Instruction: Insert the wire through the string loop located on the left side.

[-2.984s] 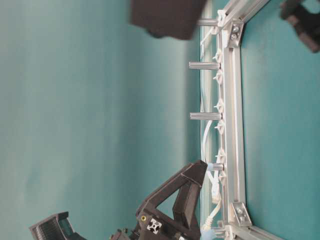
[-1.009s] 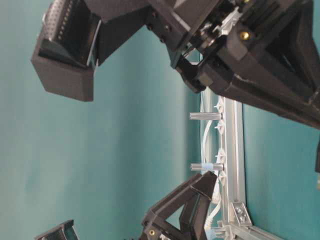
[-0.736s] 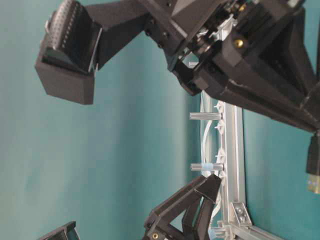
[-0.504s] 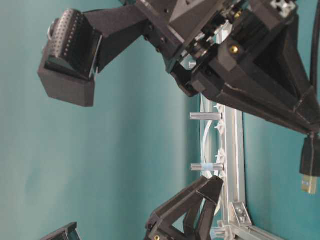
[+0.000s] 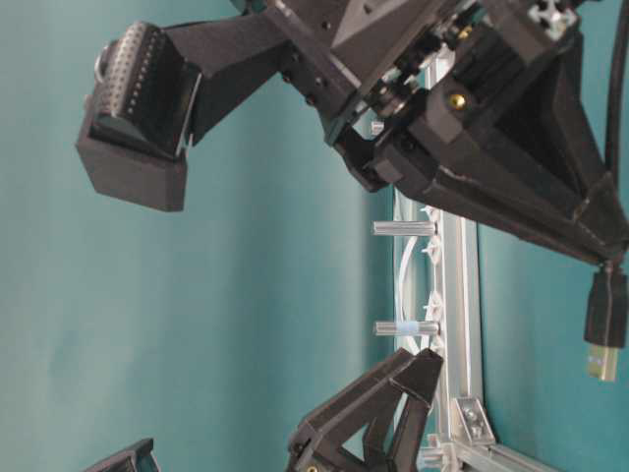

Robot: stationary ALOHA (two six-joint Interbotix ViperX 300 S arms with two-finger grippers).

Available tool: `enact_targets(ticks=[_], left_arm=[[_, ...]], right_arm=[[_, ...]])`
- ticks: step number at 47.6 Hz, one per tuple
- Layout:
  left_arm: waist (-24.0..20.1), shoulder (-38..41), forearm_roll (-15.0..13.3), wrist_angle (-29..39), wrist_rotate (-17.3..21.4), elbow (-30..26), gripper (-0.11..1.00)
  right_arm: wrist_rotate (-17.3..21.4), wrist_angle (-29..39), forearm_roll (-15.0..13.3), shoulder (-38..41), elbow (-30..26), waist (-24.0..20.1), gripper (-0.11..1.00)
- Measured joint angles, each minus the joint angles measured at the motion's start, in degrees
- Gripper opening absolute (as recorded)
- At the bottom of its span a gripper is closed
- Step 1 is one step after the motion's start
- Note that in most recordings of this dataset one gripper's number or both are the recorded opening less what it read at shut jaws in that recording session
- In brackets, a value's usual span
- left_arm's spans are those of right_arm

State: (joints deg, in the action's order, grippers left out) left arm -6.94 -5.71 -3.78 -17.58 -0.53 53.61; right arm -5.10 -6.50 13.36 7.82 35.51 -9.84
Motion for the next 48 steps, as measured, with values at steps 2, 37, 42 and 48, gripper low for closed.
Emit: enact_targets(ticks=[2, 37, 42, 48], left_arm=[[0.0, -0.09, 0.0, -0.09, 0.0, 0.0, 0.76], [2.11, -12.22, 0.0, 13.27, 0.09, 6.5, 0.76], [3.16, -14.33, 0.0, 16.52, 0.09, 7.12, 0.76], [4.39, -16.44, 0.0, 19.95, 0.09, 7.91, 0.76]], right_arm=[[-0.09, 0.0, 0.0, 0.09, 0.0, 0.0, 0.11], [-0.09, 0.0, -0.09, 2.11, -2.64, 0.09, 0.11], [-0.18, 0.26, 0.0, 2.9, -3.6, 0.09, 0.11], [-0.18, 1.23, -0.09, 3.43, -4.39, 0.09, 0.11]])
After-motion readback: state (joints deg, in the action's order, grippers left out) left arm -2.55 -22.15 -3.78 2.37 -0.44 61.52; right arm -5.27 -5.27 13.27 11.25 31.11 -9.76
